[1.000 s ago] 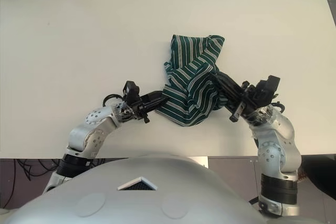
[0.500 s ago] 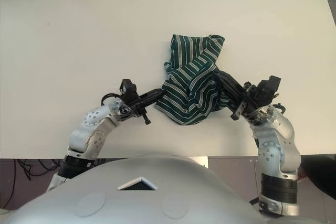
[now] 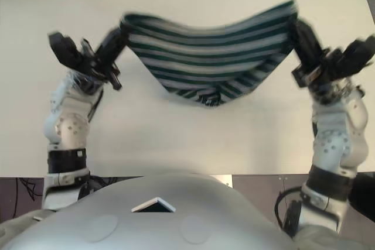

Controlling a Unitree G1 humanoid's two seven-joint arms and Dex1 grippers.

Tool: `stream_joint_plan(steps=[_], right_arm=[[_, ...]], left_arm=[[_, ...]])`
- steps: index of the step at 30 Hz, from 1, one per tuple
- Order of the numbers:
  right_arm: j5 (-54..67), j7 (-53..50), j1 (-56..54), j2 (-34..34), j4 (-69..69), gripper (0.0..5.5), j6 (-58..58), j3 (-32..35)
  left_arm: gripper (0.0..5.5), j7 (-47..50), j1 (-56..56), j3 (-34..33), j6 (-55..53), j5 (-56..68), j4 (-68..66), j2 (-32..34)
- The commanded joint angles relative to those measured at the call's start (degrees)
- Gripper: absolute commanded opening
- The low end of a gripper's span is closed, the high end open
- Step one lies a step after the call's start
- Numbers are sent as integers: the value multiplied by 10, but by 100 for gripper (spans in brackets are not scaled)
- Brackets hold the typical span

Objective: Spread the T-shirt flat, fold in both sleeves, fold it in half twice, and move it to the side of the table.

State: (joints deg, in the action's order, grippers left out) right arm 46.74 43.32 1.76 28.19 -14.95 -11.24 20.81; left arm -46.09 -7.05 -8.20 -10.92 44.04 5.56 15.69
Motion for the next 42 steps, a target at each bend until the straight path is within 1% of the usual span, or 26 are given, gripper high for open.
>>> stream_joint_plan(steps=[1,4,7,9,12,14,17,19,22,25,28,34,38,42], right_arm=[[-37,-48,-122,34,41,0,-15,1],[-62,-78,-232,48,97,0,-16,-1],[-88,-80,-310,57,155,0,-8,-6],[-111,-66,-369,65,205,0,-1,-23],[-157,-17,-459,77,291,0,14,-62],[-190,21,-521,76,372,0,28,-92],[-221,76,-566,75,445,0,55,-118],[-242,87,-602,67,502,0,82,-126],[-284,63,-689,48,641,0,139,-129],[-318,33,-753,45,741,0,180,-129],[-347,-10,-804,46,809,0,208,-129],[-389,-72,-867,47,867,0,241,-123],[-397,-49,-862,46,862,0,264,-121],[-396,2,-815,59,838,0,287,-116]], left_arm=[[2,86,-144,-46,-53,5,-42,34],[2,132,-259,-65,-84,-9,-84,66],[2,138,-358,-65,-92,-30,-154,85],[2,143,-435,-64,-88,-56,-243,96],[2,138,-542,-56,-45,-114,-393,110],[2,124,-603,-48,-12,-151,-497,116],[2,104,-666,-30,47,-204,-626,108],[2,109,-695,-26,83,-234,-696,102],[2,134,-726,-33,121,-265,-771,95],[2,161,-746,-39,137,-289,-802,87],[2,183,-769,-41,143,-311,-816,81],[2,225,-819,-57,142,-340,-826,91],[2,206,-836,-77,145,-340,-823,99],[2,165,-813,-72,155,-356,-816,108]])
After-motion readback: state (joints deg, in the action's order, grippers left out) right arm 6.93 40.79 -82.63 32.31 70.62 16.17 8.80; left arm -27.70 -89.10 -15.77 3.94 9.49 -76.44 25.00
